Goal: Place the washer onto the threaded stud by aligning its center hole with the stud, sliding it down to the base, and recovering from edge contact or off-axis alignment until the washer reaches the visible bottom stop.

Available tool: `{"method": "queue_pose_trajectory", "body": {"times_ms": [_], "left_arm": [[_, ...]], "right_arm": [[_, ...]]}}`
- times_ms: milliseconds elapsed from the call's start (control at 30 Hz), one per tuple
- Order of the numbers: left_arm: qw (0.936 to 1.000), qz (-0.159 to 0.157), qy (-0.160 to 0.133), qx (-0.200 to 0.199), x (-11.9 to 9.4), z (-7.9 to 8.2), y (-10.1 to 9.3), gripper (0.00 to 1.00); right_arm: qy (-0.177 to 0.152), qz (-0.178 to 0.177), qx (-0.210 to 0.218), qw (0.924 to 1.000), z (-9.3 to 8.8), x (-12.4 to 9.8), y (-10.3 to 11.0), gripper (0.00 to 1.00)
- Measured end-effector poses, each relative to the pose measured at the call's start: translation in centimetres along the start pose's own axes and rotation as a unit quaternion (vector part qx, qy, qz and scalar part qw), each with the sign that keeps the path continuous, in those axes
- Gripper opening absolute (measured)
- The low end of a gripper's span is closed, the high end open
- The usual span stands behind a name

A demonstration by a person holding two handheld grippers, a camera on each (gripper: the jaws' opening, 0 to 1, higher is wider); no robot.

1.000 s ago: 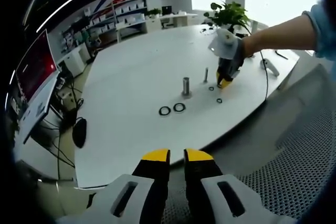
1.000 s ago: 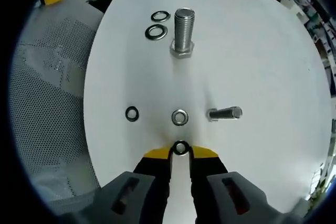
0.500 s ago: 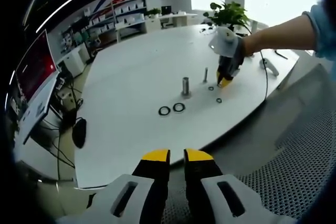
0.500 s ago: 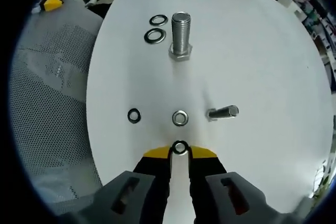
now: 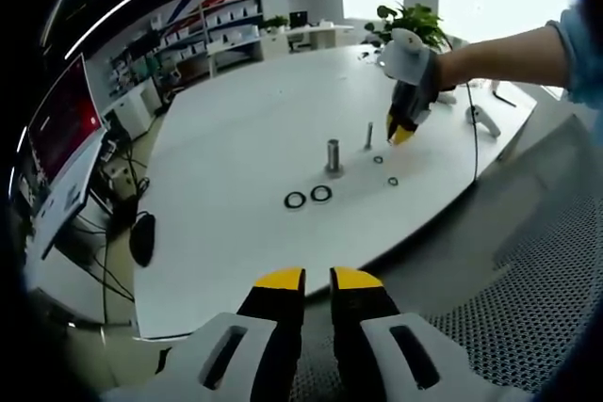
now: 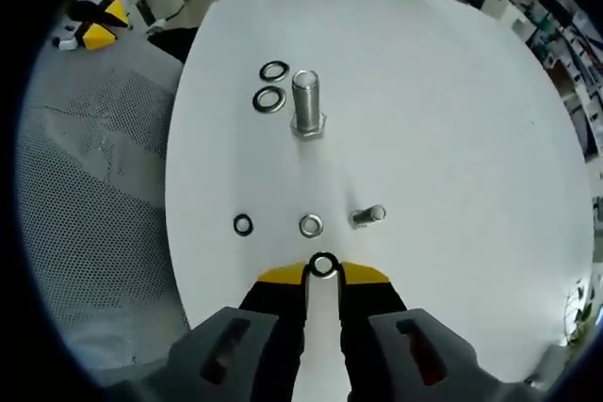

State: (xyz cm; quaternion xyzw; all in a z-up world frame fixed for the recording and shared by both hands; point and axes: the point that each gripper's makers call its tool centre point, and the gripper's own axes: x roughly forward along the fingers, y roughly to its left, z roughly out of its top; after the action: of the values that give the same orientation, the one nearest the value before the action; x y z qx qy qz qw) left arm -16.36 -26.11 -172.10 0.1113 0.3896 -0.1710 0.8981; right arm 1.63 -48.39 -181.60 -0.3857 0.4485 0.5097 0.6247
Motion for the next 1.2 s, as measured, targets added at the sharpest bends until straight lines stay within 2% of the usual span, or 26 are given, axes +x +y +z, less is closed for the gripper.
{"method": "queue_pose_trajectory", "body": {"times_ms": [167, 600, 1000, 1200], "left_arm": [[1.0000, 0.000, 0.000, 0.000, 0.0, 0.0, 0.0, 0.08], [1.0000, 0.000, 0.000, 0.001, 0.0, 0.0, 0.0, 0.08], [1.0000, 0.000, 0.001, 0.001, 0.0, 0.0, 0.0, 0.08], [1.0000, -0.001, 0.002, 0.002, 0.0, -0.1, 0.0, 0.08]], "right_arm": [[-0.024, -0.012, 0.009, 0.9996, 1.1, -1.0, -0.6, 0.13], [-0.045, -0.045, 0.000, 0.9980, 2.9, -2.4, -1.6, 0.13], [-0.052, -0.060, -0.003, 0.9969, 3.5, -2.0, -2.6, 0.13], [-0.041, -0.057, -0.004, 0.9975, 3.5, -1.5, -2.6, 0.13]]}}
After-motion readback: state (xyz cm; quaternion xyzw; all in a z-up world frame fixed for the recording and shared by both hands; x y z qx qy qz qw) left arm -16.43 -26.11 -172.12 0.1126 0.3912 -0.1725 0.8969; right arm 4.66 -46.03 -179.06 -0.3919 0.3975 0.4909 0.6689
